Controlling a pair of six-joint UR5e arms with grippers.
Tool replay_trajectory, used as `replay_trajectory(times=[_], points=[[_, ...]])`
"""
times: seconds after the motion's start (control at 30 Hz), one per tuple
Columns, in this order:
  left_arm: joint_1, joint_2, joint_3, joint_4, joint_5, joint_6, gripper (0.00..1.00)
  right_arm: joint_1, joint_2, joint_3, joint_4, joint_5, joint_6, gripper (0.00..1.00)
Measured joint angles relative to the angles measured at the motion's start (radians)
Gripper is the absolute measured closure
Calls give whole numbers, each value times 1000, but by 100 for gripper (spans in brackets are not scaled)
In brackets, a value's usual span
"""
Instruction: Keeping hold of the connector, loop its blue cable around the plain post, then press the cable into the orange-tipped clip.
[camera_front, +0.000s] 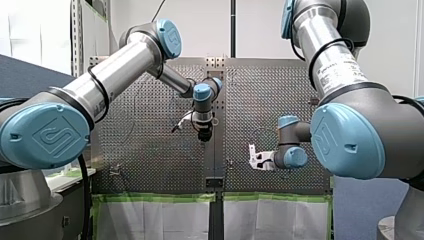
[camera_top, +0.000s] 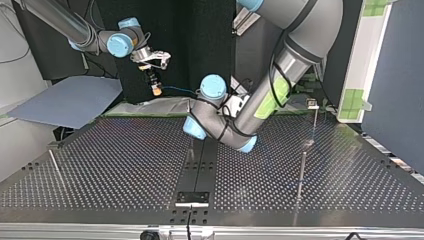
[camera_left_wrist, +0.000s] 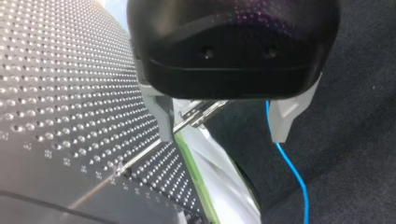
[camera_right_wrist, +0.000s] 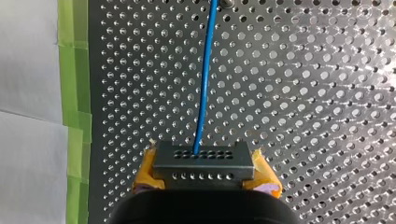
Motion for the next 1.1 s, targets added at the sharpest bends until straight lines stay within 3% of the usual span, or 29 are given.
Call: replay_trajectory(times=[0.4, 0.87, 1.1], points=[[-7, -53, -19, -2, -16, 5, 0, 2, 0, -1, 0, 0, -1, 100], [1, -64, -54, 66, -15, 5, 0, 6, 0, -1, 0, 0, -2, 100], [-7, -113, -52, 77, -6, 4, 0, 9, 0, -1, 0, 0, -4, 100]])
